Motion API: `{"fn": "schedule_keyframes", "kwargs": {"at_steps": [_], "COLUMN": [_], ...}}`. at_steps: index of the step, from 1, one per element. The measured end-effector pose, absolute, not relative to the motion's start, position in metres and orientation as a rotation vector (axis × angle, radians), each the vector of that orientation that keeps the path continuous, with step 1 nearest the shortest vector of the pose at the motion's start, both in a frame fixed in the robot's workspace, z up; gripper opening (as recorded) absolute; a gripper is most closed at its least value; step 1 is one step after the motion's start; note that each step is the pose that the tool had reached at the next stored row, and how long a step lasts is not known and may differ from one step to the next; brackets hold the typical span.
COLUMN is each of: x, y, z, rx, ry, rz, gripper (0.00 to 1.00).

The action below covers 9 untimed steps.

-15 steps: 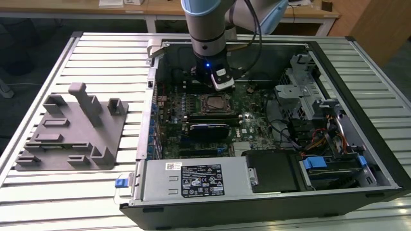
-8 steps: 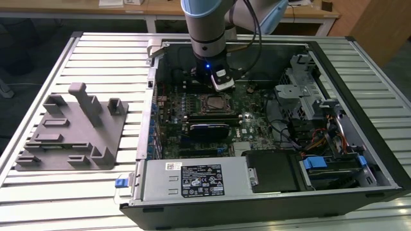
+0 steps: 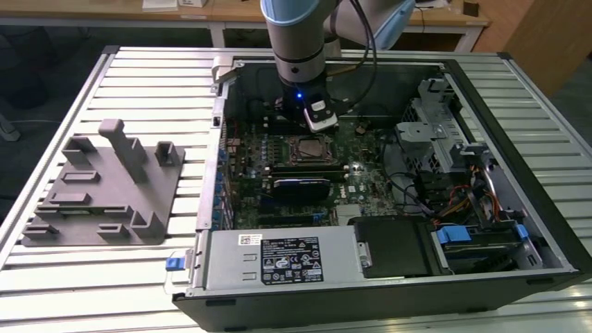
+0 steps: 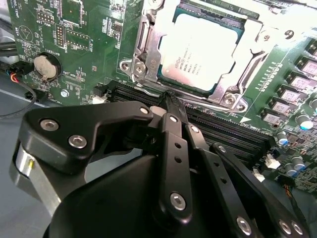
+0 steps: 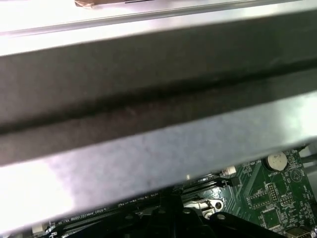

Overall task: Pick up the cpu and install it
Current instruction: 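Install the first cpu locking lever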

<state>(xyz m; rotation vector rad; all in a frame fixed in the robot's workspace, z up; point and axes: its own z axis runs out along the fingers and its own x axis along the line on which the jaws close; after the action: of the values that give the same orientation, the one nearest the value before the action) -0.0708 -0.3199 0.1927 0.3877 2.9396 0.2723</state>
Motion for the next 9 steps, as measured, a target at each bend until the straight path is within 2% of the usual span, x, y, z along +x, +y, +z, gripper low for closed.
{"fn": "schedule_keyframes", "kwargs": {"at_steps": [9], "x": [-0.0708], "y": [-0.3198], "z": [0.1945], "rx": [0.399], "ry": [2.937], "rz": [0.271], "gripper": [0.11]}}
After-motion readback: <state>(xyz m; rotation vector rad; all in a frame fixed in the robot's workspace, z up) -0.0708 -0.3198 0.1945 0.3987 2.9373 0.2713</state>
